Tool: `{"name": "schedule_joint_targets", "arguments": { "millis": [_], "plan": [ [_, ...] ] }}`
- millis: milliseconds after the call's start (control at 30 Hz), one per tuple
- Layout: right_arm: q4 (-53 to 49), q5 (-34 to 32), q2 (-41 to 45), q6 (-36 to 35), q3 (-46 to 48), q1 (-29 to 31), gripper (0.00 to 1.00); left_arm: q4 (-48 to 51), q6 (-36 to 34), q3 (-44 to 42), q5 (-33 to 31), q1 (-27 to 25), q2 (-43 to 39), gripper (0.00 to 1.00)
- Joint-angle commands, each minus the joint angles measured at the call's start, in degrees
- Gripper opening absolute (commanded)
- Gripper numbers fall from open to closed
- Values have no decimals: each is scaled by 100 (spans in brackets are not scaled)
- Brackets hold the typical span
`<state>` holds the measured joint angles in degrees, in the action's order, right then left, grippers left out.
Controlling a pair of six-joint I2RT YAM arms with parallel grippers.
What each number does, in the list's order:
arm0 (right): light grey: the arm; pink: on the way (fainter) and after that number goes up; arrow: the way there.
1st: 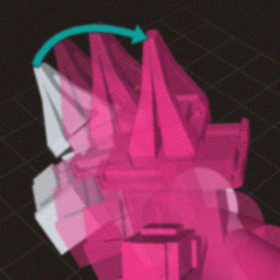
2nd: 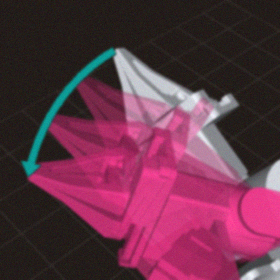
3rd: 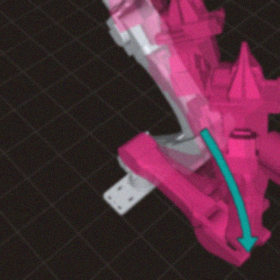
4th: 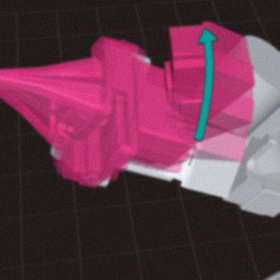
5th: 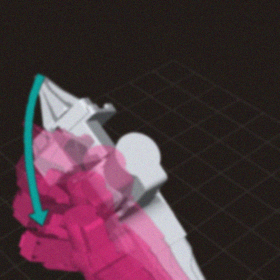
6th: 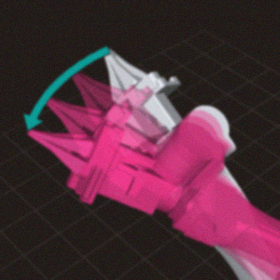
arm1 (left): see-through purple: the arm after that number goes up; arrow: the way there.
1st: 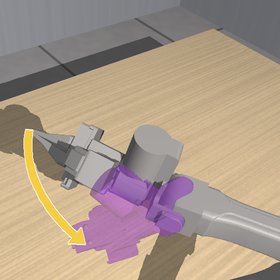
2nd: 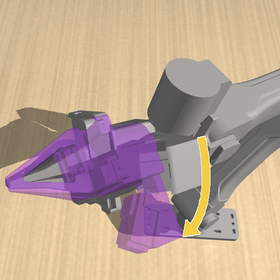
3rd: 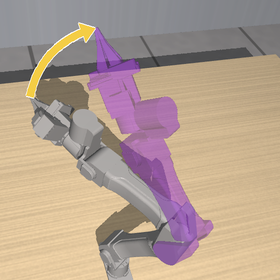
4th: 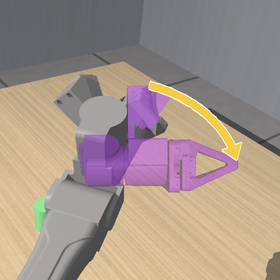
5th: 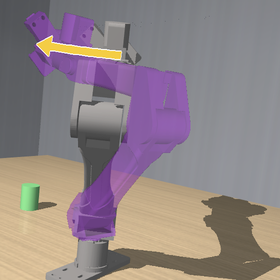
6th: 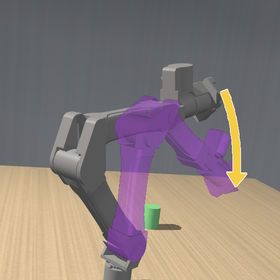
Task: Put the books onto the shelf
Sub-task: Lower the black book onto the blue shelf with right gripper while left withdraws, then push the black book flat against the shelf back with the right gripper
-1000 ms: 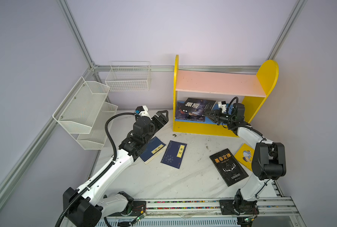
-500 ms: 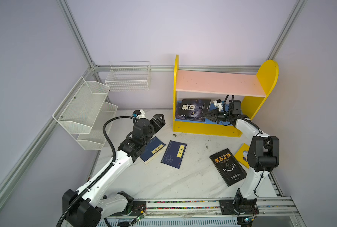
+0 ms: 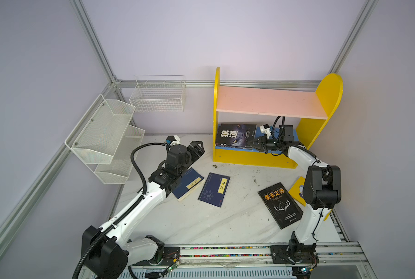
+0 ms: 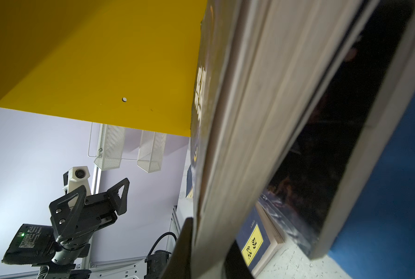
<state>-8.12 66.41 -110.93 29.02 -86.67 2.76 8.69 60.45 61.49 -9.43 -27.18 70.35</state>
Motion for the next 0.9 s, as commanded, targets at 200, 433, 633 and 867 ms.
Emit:
{"name": "schedule_joint_targets", "arguments": {
  "millis": [200, 433, 633, 867],
  "plan": [
    [-1289, -360, -498, -1088, -769, 88, 14, -315, 72, -167, 158, 80, 121, 86],
    [-2663, -1071, -952, -1926, -1611, 93, 22, -379, 169, -196, 245, 106, 209, 86],
    [-2806, -1245, -1000, -1950, -1747, 93, 33, -427, 211, -206, 303, 125, 269, 86],
    [-3128, -1879, -839, -1932, -2046, 90, 53, -512, 222, -182, 428, 190, 365, 86]
  ]
}}
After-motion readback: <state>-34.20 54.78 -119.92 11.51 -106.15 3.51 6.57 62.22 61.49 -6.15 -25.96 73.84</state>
